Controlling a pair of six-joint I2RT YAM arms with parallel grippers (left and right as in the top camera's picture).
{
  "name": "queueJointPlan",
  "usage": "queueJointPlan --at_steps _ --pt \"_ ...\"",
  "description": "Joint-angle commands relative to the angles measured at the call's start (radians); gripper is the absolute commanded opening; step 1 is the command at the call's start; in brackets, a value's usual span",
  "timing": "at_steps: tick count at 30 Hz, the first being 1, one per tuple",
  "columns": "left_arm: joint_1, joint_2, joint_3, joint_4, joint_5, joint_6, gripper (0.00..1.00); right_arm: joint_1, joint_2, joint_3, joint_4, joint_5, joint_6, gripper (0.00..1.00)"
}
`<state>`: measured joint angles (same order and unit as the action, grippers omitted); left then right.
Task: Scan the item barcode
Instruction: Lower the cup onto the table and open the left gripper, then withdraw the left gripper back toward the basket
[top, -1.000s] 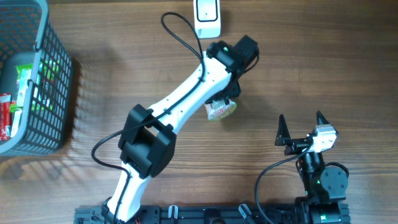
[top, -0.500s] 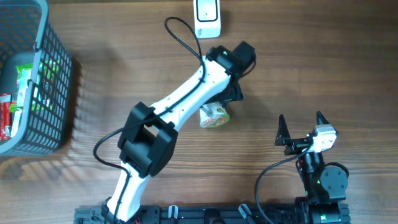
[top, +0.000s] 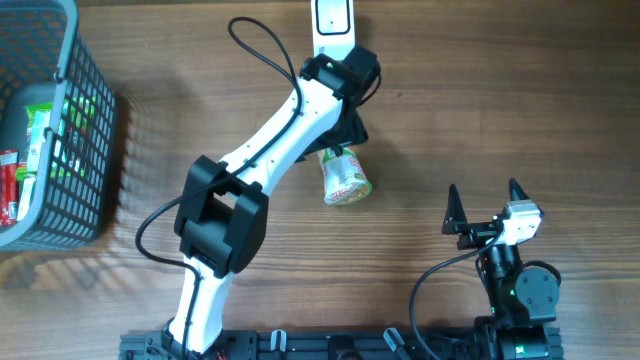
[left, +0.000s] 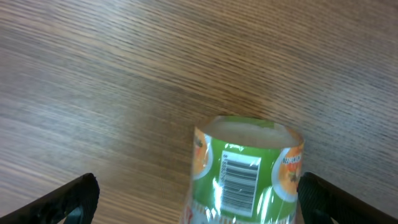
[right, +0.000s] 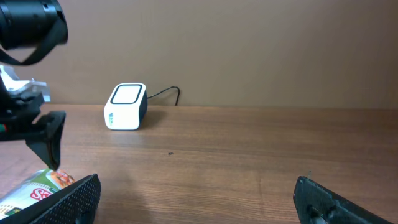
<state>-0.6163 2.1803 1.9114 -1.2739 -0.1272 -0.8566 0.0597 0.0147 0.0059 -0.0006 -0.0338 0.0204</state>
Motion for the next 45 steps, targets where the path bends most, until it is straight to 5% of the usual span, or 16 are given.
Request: queueJointPlan --at_steps 1,15,17,23,29,33,35,45 --pt "-0.014 -0.024 -0.048 0.046 0.026 0.015 1.0 -0.006 -0.007 -0.001 0.003 -0.013 -0.014 1.0" --pt "-0.03 -0.026 -0.177 0.146 0.207 0.012 1.0 -0.006 -0.007 -0.001 0.003 -0.013 -0.014 1.0" --pt "-0.015 -0.029 -0.175 0.15 0.263 0.012 0.89 -0.006 -0.007 -0.001 0.003 -0.013 -0.014 1.0" --pt "0.062 -0.056 -0.079 0.078 0.144 0.053 0.95 -0.006 -0.007 -0.001 0.003 -0.013 -0.014 1.0" --pt "0.135 -0.096 0.028 0.087 0.129 0.32 0.98 -0.006 -0.007 -0.001 0.003 -0.013 -0.013 1.0" --pt "0.155 -0.076 0.023 0.127 0.043 0.412 0.83 -0.006 -0.007 -0.001 0.003 -0.013 -0.014 1.0" --pt "0.161 -0.053 0.021 0.126 -0.015 0.412 0.65 -0.006 -0.007 -0.001 0.003 -0.013 -0.014 1.0" --pt "0.155 0.072 -0.026 0.19 -0.02 0.408 0.36 -0.006 -0.007 -0.001 0.003 -0.013 -0.014 1.0"
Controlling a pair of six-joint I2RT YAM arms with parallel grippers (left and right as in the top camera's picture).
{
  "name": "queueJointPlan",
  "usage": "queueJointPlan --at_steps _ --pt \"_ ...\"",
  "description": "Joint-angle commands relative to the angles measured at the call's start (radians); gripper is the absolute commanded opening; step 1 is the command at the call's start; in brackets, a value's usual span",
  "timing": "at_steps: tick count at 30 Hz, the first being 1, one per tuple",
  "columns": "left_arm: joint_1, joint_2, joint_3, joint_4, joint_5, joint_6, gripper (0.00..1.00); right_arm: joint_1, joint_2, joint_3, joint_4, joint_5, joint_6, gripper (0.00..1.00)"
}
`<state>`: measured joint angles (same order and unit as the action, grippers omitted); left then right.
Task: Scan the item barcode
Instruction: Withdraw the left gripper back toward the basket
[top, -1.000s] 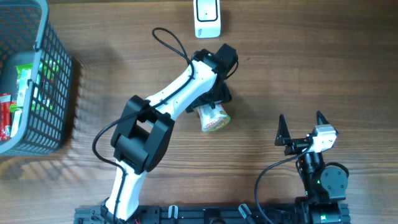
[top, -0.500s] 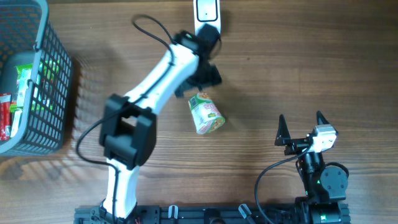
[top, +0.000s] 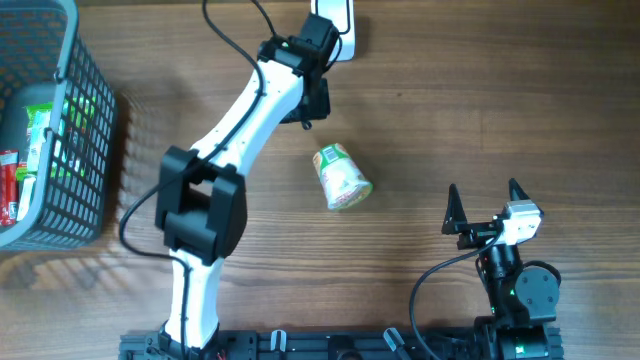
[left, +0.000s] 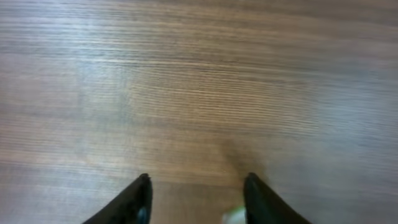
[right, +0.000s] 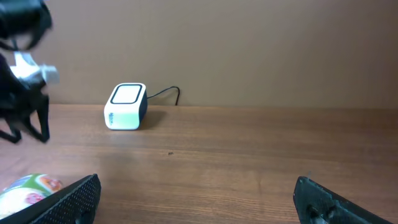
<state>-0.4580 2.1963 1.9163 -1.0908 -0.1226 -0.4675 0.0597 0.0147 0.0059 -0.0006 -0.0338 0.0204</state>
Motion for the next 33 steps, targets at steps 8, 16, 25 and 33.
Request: queueJointPlan --at_steps 8,16,25,33 --pt "-0.005 0.093 -0.035 -0.062 0.048 0.019 0.2 -0.006 -0.007 -0.001 0.003 -0.013 -0.014 1.0" --pt "-0.01 0.093 -0.035 -0.166 0.22 0.122 0.18 -0.006 -0.007 -0.001 0.003 -0.013 -0.013 1.0" --pt "-0.016 0.093 -0.035 -0.33 0.243 0.123 0.29 -0.006 -0.007 -0.001 0.003 -0.013 -0.013 1.0" --pt "-0.016 0.08 -0.035 -0.382 0.264 0.076 0.04 -0.006 -0.007 -0.001 0.003 -0.013 -0.014 1.0"
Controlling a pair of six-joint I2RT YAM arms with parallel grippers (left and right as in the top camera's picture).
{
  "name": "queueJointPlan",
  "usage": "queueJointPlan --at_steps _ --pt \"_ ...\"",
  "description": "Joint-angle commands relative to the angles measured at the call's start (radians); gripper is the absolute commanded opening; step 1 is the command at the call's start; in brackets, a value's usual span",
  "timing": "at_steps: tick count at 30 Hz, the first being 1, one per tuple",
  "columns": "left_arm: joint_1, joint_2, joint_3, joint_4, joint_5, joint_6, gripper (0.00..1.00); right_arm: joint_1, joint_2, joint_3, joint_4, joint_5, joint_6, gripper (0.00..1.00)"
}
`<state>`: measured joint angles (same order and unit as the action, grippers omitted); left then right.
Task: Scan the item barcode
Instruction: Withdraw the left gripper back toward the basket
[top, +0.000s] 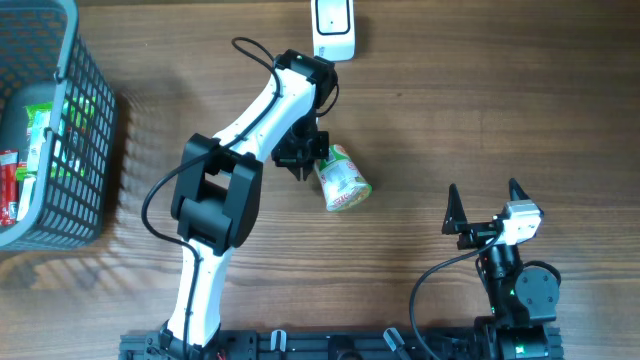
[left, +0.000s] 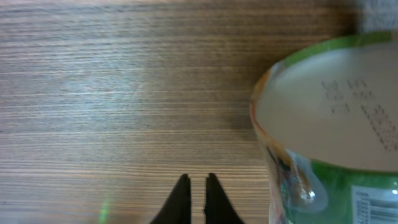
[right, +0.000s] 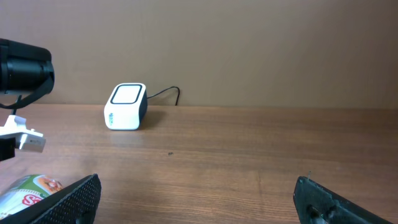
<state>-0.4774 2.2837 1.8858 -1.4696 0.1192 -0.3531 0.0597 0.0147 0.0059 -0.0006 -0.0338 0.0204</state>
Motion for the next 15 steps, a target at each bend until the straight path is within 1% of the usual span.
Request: queueJointPlan --at_steps 1,6,9,10,12,15 --pt "0.01 -0.023 -0.005 0.002 0.021 -0.045 0.04 -0.006 -0.007 -0.001 0.003 -0.013 -0.014 1.0" --pt "0.043 -0.162 -0.005 0.066 0.019 -0.076 0.04 -0.006 -0.007 -0.001 0.003 -0.013 -0.015 1.0" --pt "0.061 -0.245 -0.005 0.09 0.018 -0.081 0.04 -0.006 -0.007 -0.001 0.048 0.024 -0.102 1.0" --pt "0.069 -0.27 -0.005 0.092 0.018 -0.081 0.04 -0.006 -0.007 -0.001 0.063 0.021 -0.091 1.0" --pt "0.092 -0.328 -0.005 0.092 0.018 -0.081 0.04 -0.006 -0.007 -0.001 0.066 -0.063 -0.006 1.0" --pt "0.124 -0.4 -0.005 0.098 0.018 -0.081 0.04 -0.006 -0.007 -0.001 0.087 -0.119 0.098 1.0"
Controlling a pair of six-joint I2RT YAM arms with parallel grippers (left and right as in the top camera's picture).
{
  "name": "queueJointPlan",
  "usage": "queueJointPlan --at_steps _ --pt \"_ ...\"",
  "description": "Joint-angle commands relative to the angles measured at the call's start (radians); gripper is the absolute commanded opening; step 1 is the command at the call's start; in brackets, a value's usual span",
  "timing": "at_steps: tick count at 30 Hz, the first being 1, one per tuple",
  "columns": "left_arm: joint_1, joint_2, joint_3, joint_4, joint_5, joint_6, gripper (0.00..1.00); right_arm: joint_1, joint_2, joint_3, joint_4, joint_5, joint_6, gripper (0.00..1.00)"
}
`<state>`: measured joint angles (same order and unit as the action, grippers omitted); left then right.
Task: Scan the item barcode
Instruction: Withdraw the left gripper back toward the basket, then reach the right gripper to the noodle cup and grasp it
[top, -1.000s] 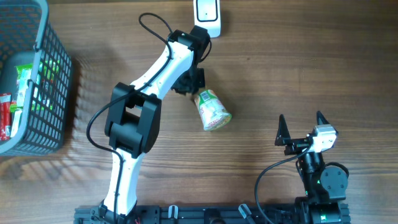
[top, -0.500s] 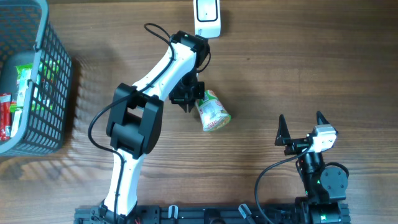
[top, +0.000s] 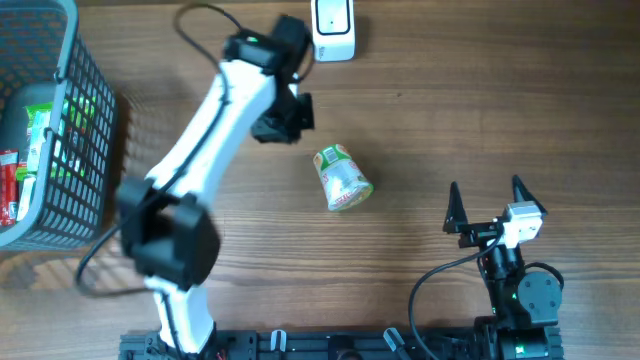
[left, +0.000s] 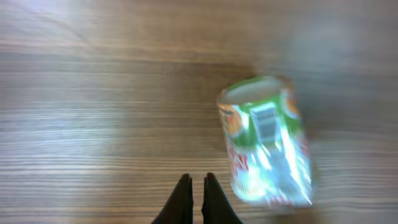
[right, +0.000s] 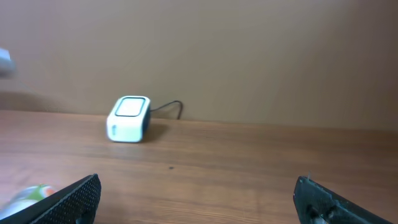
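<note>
A green-labelled cup (top: 343, 178) lies on its side on the wooden table, and nothing holds it. The left wrist view shows the cup (left: 267, 140) blurred, with a white barcode patch on its upper side. My left gripper (top: 283, 118) hangs up-left of the cup, between it and the white scanner (top: 332, 20). Its fingers (left: 193, 182) are shut on nothing, left of the cup. My right gripper (top: 487, 195) stands open at the right front, well away from the cup. The right wrist view shows the scanner (right: 129, 119) far off and the cup (right: 28, 194) as a blur.
A grey mesh basket (top: 88, 150) with green and red packets stands at the table's left edge. The scanner's black cable (right: 165, 107) runs along the back wall. Bare wood lies between the cup and my right gripper (right: 198, 190).
My left gripper was shut and low against the cup's left side; now it is higher and further up-left, apart from the cup. The cup lies where it was. The right wrist view has shifted slightly.
At first my left gripper stood wide open around the lying cup, barcode facing up. Then it was near the scanner with fingers half closed and the cup alone on the table. Then it was shut beside the cup, and now it hangs clear of it.
</note>
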<state>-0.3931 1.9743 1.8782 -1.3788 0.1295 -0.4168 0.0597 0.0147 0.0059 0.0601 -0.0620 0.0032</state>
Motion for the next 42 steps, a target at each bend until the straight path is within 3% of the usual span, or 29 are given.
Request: queueJointPlan --at_steps 1,6,10,19,24,25,27,29,31,36,40,42 --pt "0.054 -0.126 0.003 0.015 0.008 -0.017 0.04 -0.006 -0.007 -0.001 0.05 -0.14 0.158 1.0" --pt "0.1 -0.222 0.003 0.017 -0.002 -0.016 0.04 -0.006 0.023 0.097 -0.042 -0.25 0.195 1.0" --pt "0.13 -0.249 0.003 0.017 -0.039 -0.017 0.04 -0.006 0.164 0.315 -0.192 -0.261 0.196 1.0" --pt "0.216 -0.243 0.003 0.047 -0.056 -0.039 0.04 -0.004 0.824 0.938 -0.825 -0.446 0.209 1.0" --pt "0.264 -0.241 0.003 0.052 -0.056 -0.044 0.1 0.0 1.111 1.04 -0.866 -0.858 0.295 1.0" --pt "0.269 -0.241 0.003 0.051 -0.056 -0.043 0.11 0.011 1.16 1.033 -0.832 -0.929 0.306 0.76" --pt "0.275 -0.241 0.003 0.052 -0.056 -0.043 0.11 0.053 1.247 1.033 -0.834 -0.903 0.341 0.5" --pt "0.278 -0.241 0.003 0.052 -0.056 -0.043 0.11 0.124 1.319 1.033 -0.849 -0.815 0.369 0.41" --pt "0.277 -0.24 0.003 0.053 -0.056 -0.043 0.12 0.259 1.403 1.033 -0.842 -0.722 0.385 0.25" --pt "0.277 -0.23 0.003 0.056 -0.064 -0.043 0.16 0.534 1.527 1.033 -0.74 -0.562 0.508 0.15" --pt "0.277 -0.218 0.003 0.056 -0.071 -0.043 0.16 0.697 1.539 1.033 -0.654 -0.336 0.642 0.16" --pt "0.277 -0.211 0.003 0.056 -0.071 -0.043 0.16 0.767 1.542 1.033 -0.636 -0.164 0.679 0.22"
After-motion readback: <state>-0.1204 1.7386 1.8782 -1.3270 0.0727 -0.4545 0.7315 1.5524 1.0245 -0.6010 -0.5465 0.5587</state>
